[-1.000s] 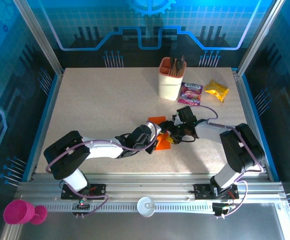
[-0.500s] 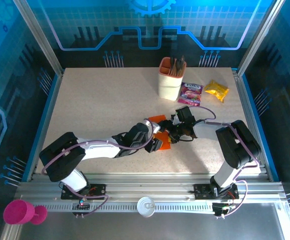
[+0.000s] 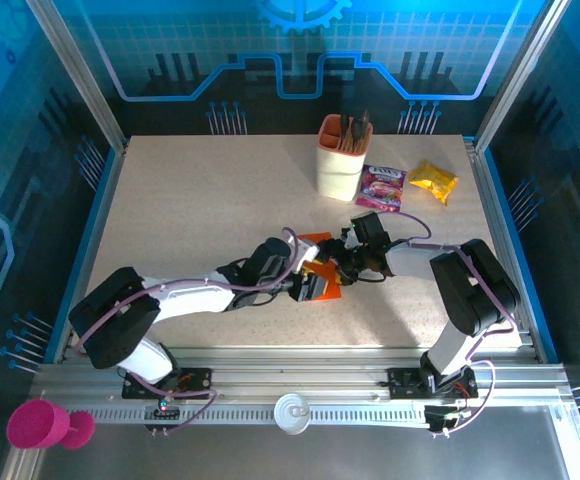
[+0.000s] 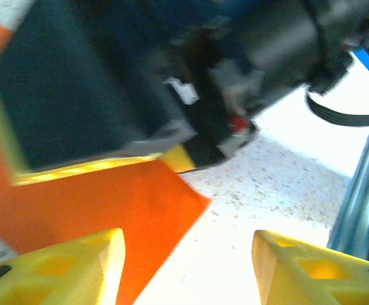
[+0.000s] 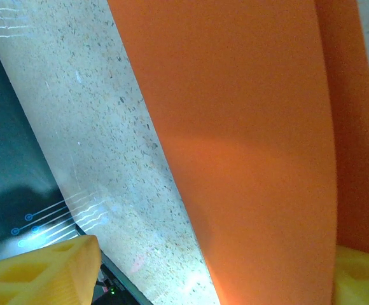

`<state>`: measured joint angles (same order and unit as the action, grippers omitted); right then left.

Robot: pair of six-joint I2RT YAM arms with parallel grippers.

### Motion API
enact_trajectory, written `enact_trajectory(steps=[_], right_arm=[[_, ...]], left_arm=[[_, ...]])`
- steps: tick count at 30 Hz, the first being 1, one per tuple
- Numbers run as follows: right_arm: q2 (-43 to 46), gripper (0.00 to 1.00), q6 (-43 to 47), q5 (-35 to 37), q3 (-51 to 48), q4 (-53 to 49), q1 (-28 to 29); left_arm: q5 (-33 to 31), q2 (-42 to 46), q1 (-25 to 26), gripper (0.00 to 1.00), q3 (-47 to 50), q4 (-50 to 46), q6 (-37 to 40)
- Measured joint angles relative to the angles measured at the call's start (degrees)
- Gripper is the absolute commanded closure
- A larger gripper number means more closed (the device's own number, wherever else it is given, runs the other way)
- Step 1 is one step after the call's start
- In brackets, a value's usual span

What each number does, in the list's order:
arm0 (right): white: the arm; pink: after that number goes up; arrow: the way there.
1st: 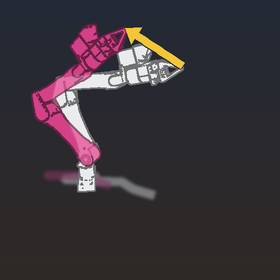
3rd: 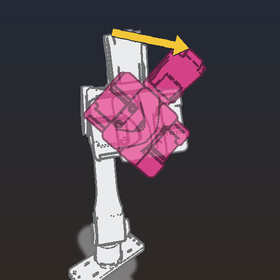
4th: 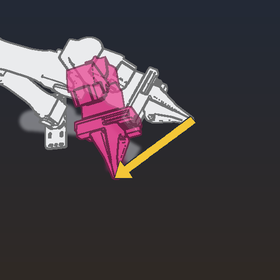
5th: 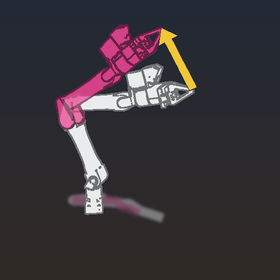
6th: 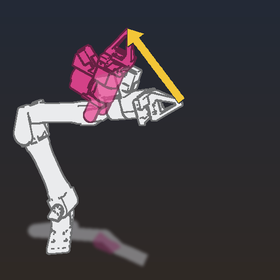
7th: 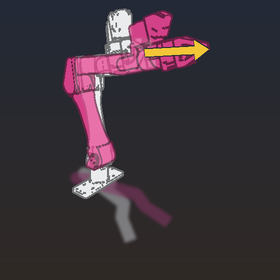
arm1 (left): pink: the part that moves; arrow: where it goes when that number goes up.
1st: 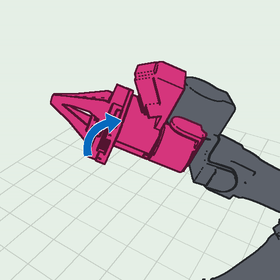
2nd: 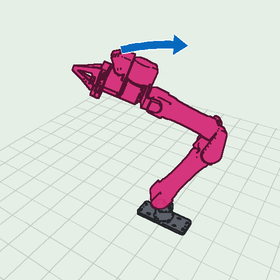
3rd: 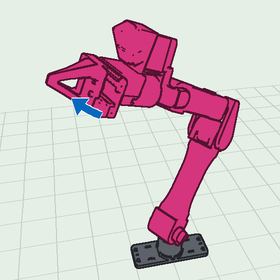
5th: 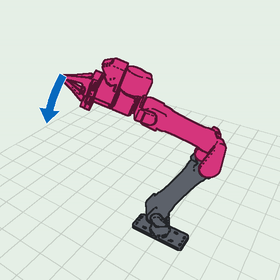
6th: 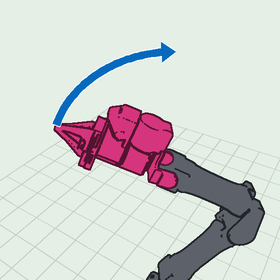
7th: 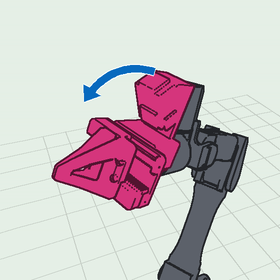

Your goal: Fold a paper plane with a square sheet of paper (pick it up from the middle)

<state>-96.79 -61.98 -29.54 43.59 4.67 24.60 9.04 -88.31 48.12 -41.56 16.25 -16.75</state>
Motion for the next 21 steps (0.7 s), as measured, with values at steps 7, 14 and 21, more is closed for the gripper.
enact_trajectory(steps=[7,14,21], right_arm=[[-0.11,0.26,-0.15,-0.09,0.0,0.13,0.02],[-0.33,0.26,-0.15,-0.09,0.0,0.13,0.15],[-0.35,0.26,-0.15,-0.09,0.0,0.11,0.15]], left_arm=[[-2.91,-3.61,4.39,0.44,-2.34,-1.03,2.32],[-6.49,-7.13,5.53,0.42,-5.07,-2.4,4.7],[-8.0,-9.22,6.16,0.41,-7.1,-2.67,6.47]])
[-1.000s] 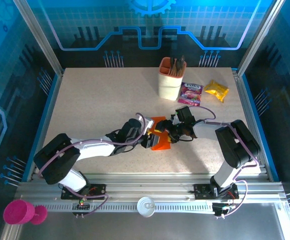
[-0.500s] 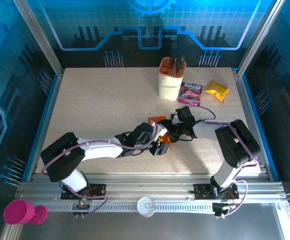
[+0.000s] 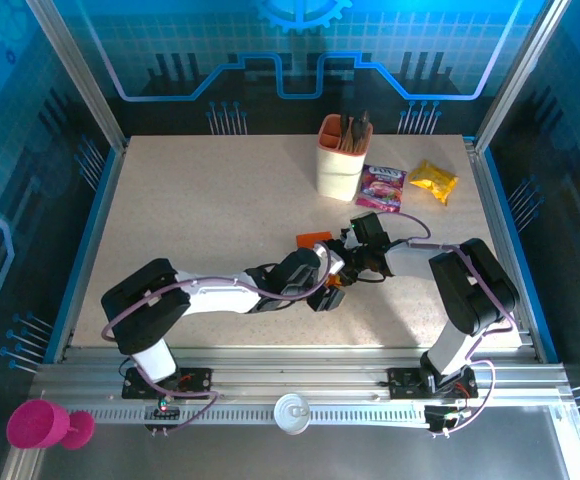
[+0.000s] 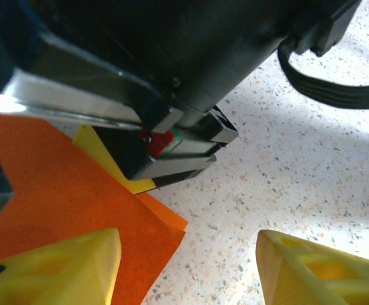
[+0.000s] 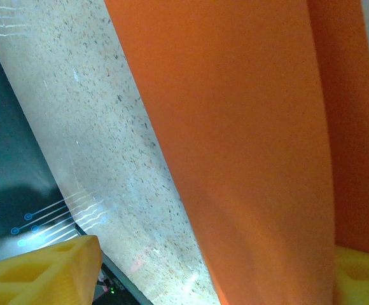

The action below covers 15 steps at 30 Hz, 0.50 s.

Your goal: Fold a paper plane with a square sheet of paper (pick it up from the middle)

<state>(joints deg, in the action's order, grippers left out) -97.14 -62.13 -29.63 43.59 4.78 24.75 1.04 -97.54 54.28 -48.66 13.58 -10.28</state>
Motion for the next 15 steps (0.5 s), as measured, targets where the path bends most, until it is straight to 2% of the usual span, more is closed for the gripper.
enact_trajectory(steps=[11,15], right_arm=[[0.0,0.26,0.0,0.0,0.0,0.02,0.0],[0.0,0.26,0.0,0.0,0.0,0.0,0.0]], left_arm=[[-2.36,-2.91,0.44,0.41,-0.31,-0.15,1.44],[-3.76,-3.39,0.74,0.45,-1.27,-0.22,1.75]])
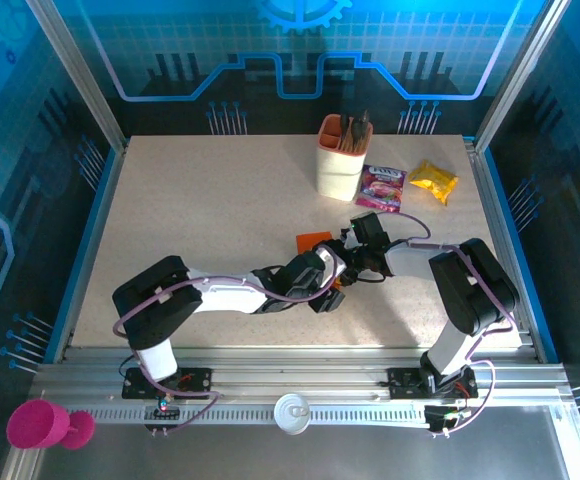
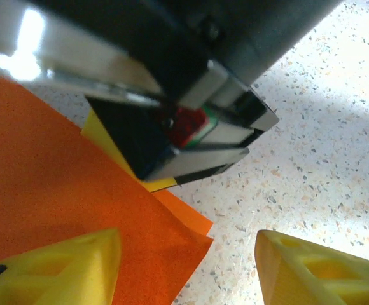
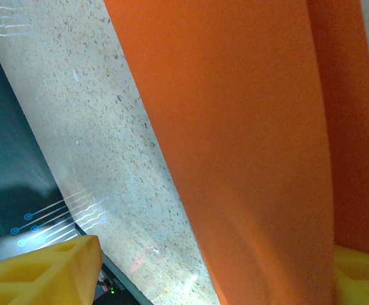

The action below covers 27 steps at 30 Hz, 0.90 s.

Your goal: Fold a paper plane with a square sheet of paper (pick it up from the middle)

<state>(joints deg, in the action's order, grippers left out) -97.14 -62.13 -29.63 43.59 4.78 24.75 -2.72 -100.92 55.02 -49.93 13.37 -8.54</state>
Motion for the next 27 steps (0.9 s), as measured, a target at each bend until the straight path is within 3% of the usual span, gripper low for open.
enact_trajectory(steps=[19,27], right_arm=[[0.0,0.27,0.0,0.02,0.0,-0.02,0.0],[-0.02,0.27,0.0,0.02,-0.02,-0.02,0.0]], left_arm=[[-1.97,-0.83,0.07,0.96,-1.03,0.13,1.57],[-1.55,-0.83,0.07,1.0,-1.03,0.2,1.46]])
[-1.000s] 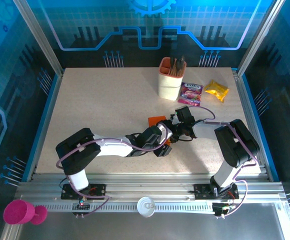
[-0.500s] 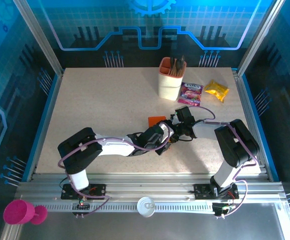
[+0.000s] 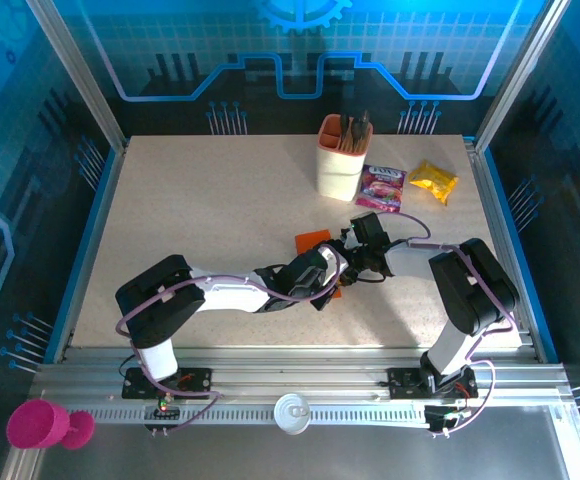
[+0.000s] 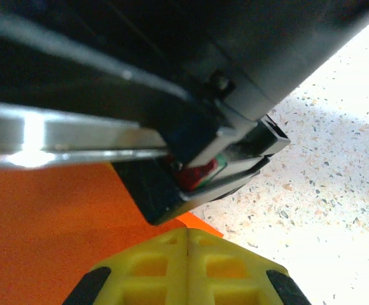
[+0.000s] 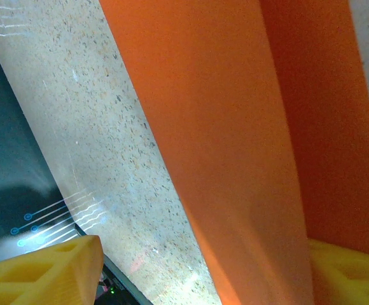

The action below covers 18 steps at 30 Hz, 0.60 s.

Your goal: Fold a paper plane with a square sheet of paper (pick it up from the middle)

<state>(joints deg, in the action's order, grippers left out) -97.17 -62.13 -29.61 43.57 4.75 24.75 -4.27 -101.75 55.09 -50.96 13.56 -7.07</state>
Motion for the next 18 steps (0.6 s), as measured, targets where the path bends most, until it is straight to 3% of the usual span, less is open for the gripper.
enact_trajectory(steps=[18], right_arm=[[4.37,0.27,4.63,0.98,0.24,-7.19,-3.74]], left_arm=[[3.17,1.57,0.0,1.0,2.75,2.23,-2.03]])
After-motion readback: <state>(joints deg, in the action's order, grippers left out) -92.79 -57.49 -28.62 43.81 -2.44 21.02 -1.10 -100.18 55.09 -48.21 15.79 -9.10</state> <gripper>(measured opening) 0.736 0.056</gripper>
